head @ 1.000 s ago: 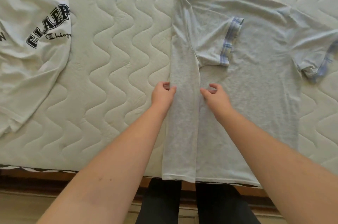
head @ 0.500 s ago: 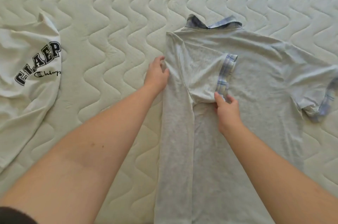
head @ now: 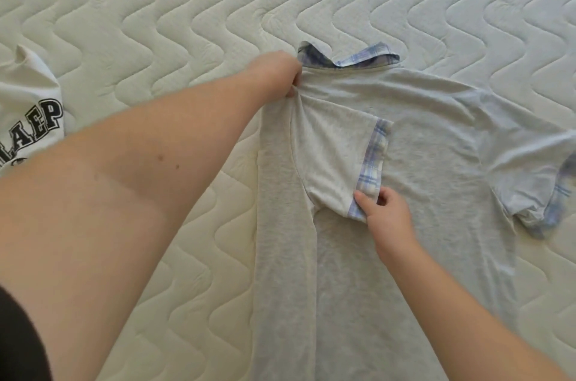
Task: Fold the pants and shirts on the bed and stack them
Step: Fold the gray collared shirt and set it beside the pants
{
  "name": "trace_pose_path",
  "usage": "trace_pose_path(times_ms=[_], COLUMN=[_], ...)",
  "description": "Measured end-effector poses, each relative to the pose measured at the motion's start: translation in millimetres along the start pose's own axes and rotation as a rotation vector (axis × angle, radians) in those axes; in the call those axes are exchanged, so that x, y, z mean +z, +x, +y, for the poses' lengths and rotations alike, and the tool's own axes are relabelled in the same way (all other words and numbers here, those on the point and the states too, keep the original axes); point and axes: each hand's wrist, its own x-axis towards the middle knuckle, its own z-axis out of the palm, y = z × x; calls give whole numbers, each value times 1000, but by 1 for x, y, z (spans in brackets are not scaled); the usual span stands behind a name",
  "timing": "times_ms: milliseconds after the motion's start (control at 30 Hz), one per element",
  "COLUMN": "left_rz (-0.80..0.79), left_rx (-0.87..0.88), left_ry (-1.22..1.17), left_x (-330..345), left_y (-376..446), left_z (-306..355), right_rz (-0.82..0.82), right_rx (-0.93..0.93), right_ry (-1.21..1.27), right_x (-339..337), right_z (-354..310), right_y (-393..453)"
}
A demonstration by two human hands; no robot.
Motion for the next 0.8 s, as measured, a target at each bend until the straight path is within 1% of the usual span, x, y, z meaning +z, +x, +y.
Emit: trace_pose_path(times_ms=[100,167,300,433,500,533,600,667,700,733,800], left_rz=[-65,-88,-83,-114,-79,-48,-2,33,62,102,232], left_rx=[-45,-36,1,-6,-16,-24,-63,-99,-111,-117,-138], left_ry=[-19,-29,-45,-100,-176,-210,-292,-355,-388,-424,-541], left_x=[1,2,-6,-11,-11,-10,-4,2,5,7,10], left_y=[4,7,7,4,2,2,0,-4,-7,-9,-19], left_z=[3,4,4,6,7,7,5,4,4,6,11], right_rz=[47,74,64,36,7,19,84,139,157,170,137], right_rx=[-7,-8,-52,90,93,48,-102,-274,-375,-518,-901], right_ry=[-134,-117,70,317,415,425,378,247,141,5,-279], right_x=[-1,0,1,5,4,4,0,-2,-3,-3,-2], right_z=[2,-2,-29,-63,-67,-65,-58,-50,-46,-41,-26], right_y=[-1,0,19,46,49,48,41,28,20,13,4])
